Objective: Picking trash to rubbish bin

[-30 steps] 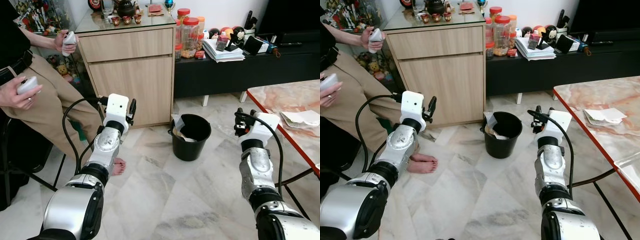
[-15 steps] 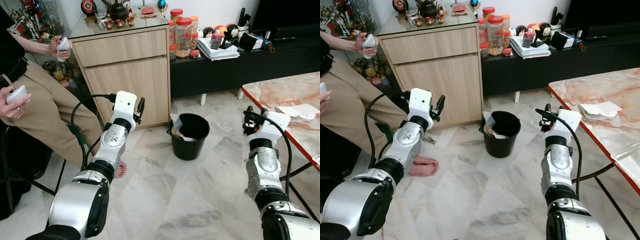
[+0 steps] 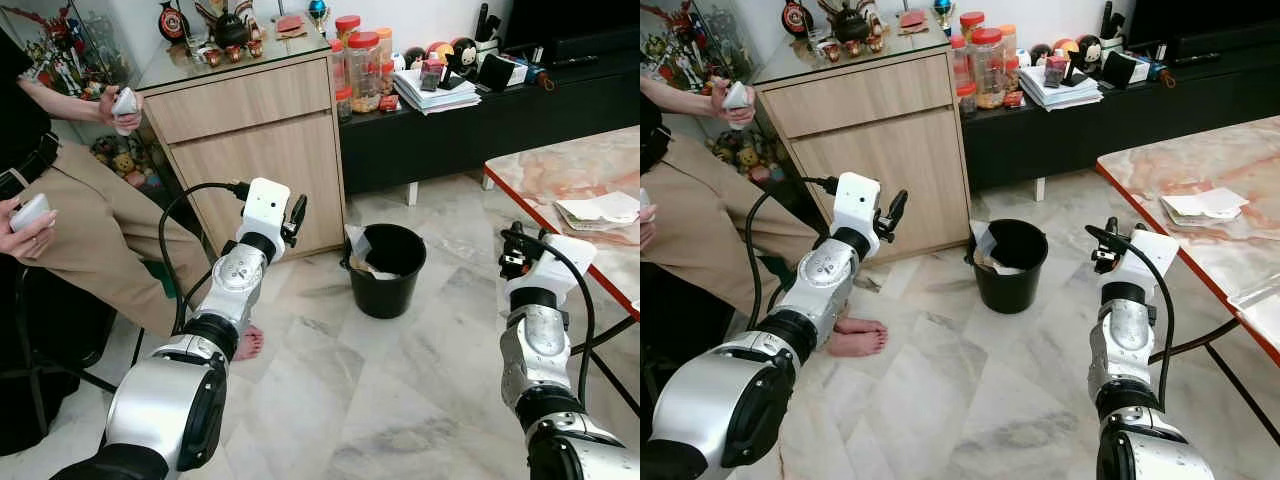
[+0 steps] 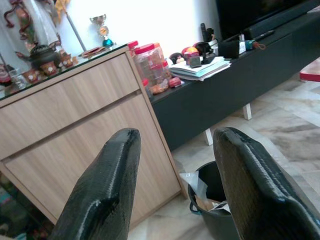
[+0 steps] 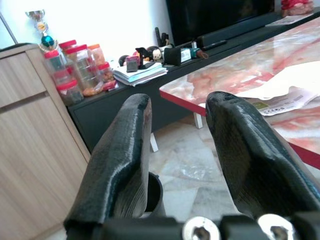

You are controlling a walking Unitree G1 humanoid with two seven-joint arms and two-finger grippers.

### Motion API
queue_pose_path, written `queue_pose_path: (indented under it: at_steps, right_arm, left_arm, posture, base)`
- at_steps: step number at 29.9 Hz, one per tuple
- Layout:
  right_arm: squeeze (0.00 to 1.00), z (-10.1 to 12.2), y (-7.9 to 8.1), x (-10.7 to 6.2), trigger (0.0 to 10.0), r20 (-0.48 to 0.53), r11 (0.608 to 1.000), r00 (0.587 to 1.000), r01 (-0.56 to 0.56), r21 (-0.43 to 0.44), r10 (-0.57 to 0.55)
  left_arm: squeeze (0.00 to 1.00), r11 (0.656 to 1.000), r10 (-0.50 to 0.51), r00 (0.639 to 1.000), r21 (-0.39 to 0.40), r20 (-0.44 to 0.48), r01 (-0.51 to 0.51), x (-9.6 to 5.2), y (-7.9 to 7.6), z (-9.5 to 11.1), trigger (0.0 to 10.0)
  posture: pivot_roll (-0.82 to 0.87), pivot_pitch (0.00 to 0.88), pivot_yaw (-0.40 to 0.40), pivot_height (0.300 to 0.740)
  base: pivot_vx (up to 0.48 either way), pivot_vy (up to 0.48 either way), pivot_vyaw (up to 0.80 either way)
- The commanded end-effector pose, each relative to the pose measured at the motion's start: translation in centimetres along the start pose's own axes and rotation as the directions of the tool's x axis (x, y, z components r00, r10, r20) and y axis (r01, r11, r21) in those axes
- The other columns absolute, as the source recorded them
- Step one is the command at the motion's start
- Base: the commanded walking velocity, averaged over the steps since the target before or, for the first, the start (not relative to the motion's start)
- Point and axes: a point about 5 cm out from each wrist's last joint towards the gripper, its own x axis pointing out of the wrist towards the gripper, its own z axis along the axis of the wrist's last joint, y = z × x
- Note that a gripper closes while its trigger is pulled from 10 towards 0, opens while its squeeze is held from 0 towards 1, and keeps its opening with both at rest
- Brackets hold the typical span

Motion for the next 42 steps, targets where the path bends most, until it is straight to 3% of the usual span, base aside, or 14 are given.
queue_pose_path:
  at_steps: [1,9,19,27,35,38,42]
  right_arm:
    - [0.0,0.5,-0.1,0.2,10.0,0.028,1.0,1.0,0.014,0.009,-0.014]
    - [0.0,0.5,0.0,0.3,10.0,0.021,1.0,1.0,0.006,0.0,-0.006]
    - [0.0,2.2,0.0,1.8,10.0,0.042,0.997,0.997,-0.056,-0.046,0.058]
    - [0.0,3.0,-0.1,2.2,10.0,0.073,0.997,0.996,-0.051,-0.053,0.055]
    - [0.0,2.6,-0.8,1.6,10.0,0.082,0.999,0.997,-0.012,-0.053,0.016]
    - [0.0,2.3,-1.9,1.1,10.0,0.088,0.998,0.996,0.039,-0.047,-0.035]
    - [0.0,2.2,-1.9,0.9,10.0,0.087,0.998,0.995,0.041,-0.048,-0.037]
  left_arm:
    - [0.0,1.0,-0.014,1.0,0.017,-0.002,0.014,0.3,0.2,0.4,10.0]
    - [0.0,1.0,-0.022,1.0,0.014,-0.001,0.022,0.5,0.0,0.6,10.0]
    - [0.0,1.0,-0.008,1.0,-0.008,0.014,0.008,0.8,-0.1,1.0,10.0]
    - [0.0,1.0,-0.02,1.0,-0.017,0.013,0.02,1.0,-0.6,1.2,10.0]
    - [0.0,0.998,-0.058,0.998,-0.03,0.017,0.059,1.4,-1.7,1.7,10.0]
    - [0.0,0.995,-0.097,0.995,-0.029,0.019,0.097,1.6,-2.7,1.9,10.0]
    - [0.0,0.994,-0.101,0.995,-0.025,0.019,0.102,1.6,-2.7,1.9,10.0]
  posture:
    - [-0.04,0.0,0.187,0.74]
    - [-0.04,0.0,0.174,0.74]
    - [-0.03,0.0,0.075,0.74]
    - [-0.07,0.0,0.093,0.74]
    - [-0.12,0.0,0.134,0.74]
    - [-0.14,0.0,0.17,0.74]
    - [-0.13,0.0,0.164,0.74]
  base:
    - [0.0,0.0,0.0]
    - [0.0,0.0,0.0]
    - [0.0,0.0,0.0]
    - [0.0,0.0,0.0]
    - [0.0,0.0,0.0]
    - [0.0,0.0,0.0]
    - [0.0,0.0,0.0]
